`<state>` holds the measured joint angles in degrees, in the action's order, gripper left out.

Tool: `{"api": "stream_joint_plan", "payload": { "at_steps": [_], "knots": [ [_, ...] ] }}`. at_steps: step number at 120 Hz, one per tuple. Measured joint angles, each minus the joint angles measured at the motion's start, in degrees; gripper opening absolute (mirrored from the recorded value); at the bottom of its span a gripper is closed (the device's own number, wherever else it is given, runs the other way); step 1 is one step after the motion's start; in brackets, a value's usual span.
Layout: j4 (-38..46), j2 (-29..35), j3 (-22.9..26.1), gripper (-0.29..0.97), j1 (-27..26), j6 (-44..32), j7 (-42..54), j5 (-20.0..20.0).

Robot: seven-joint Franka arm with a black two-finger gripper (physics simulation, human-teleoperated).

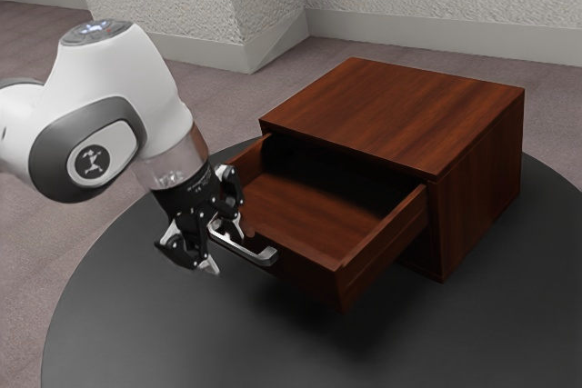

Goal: Pull the drawer handle with one arm to open the drawer

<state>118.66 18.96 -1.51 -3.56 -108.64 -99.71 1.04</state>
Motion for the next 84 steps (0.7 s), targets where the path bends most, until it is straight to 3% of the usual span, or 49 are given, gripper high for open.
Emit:
{"api": "stream_joint_plan", "payload": {
  "at_steps": [46, 84],
  "knots": [
    [-1.64, -0.11, 0.89, 0.3, -0.11, 0.51, 0.13, 0.38],
    [-8.03, -2.76, 3.84, 0.29, -0.48, 1.99, 0.0, 0.51]
  ]
}}
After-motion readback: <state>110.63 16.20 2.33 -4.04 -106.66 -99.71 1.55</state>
